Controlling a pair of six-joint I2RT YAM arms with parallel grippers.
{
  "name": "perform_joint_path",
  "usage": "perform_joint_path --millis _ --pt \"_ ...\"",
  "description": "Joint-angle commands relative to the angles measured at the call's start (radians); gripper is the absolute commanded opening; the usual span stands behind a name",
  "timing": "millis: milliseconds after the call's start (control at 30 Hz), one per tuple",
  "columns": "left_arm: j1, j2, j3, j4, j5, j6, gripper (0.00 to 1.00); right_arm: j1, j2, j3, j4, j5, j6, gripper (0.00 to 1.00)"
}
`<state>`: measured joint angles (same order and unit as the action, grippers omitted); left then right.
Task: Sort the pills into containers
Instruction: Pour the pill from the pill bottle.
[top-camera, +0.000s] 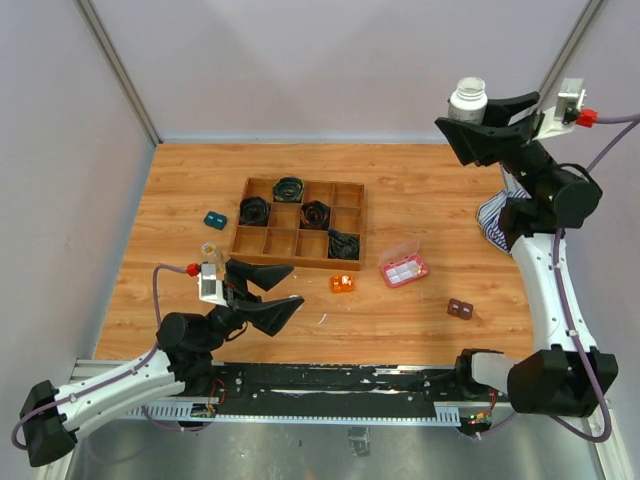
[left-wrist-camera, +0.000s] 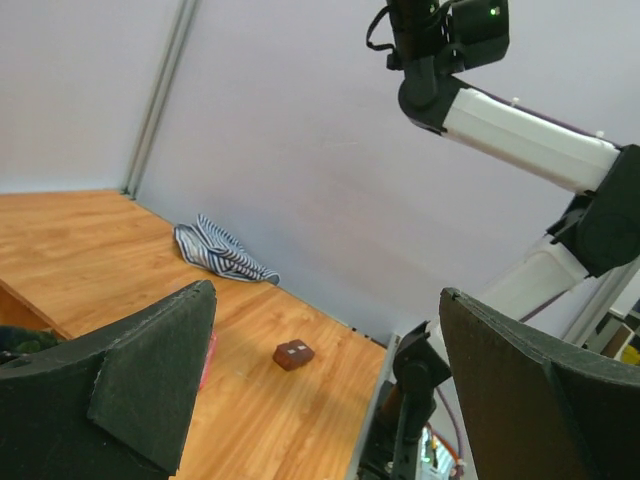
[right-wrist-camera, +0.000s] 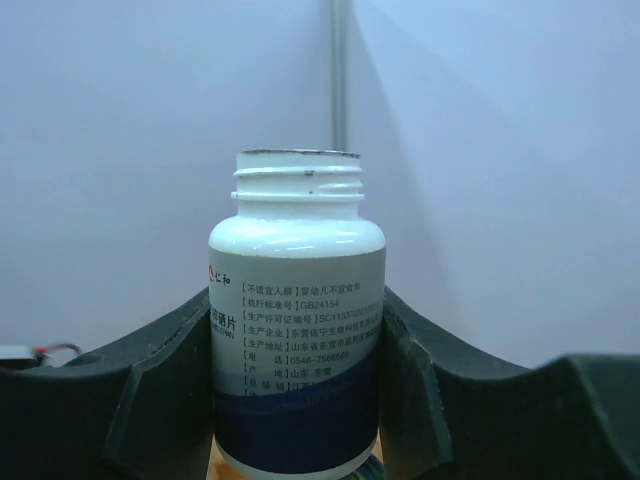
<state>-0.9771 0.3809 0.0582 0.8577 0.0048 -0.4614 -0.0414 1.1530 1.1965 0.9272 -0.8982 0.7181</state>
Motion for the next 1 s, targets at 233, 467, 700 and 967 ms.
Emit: perform_joint_path --millis 233,467,700,967 --pt "0.004 0.082 0.043 0.026 -0.004 -0.012 0.99 -0.065 -0.079 -0.186 0.631 -0.331 0.492 0.01" --pt "0.003 0.13 -0.032 0.091 -0.001 0.109 0.99 -0.06 0.024 -0.466 0.638 -0.605 0.225 0.01" --pt "0.003 0.077 -0.072 0.012 0.017 0.231 0.99 -0.149 0.219 -0.634 0.646 -0.811 -0.092 0.0" --pt "0.003 -0.043 -0.133 -0.045 -0.023 0.294 0.99 -0.193 0.36 -0.56 0.644 -0.77 -0.153 0.0"
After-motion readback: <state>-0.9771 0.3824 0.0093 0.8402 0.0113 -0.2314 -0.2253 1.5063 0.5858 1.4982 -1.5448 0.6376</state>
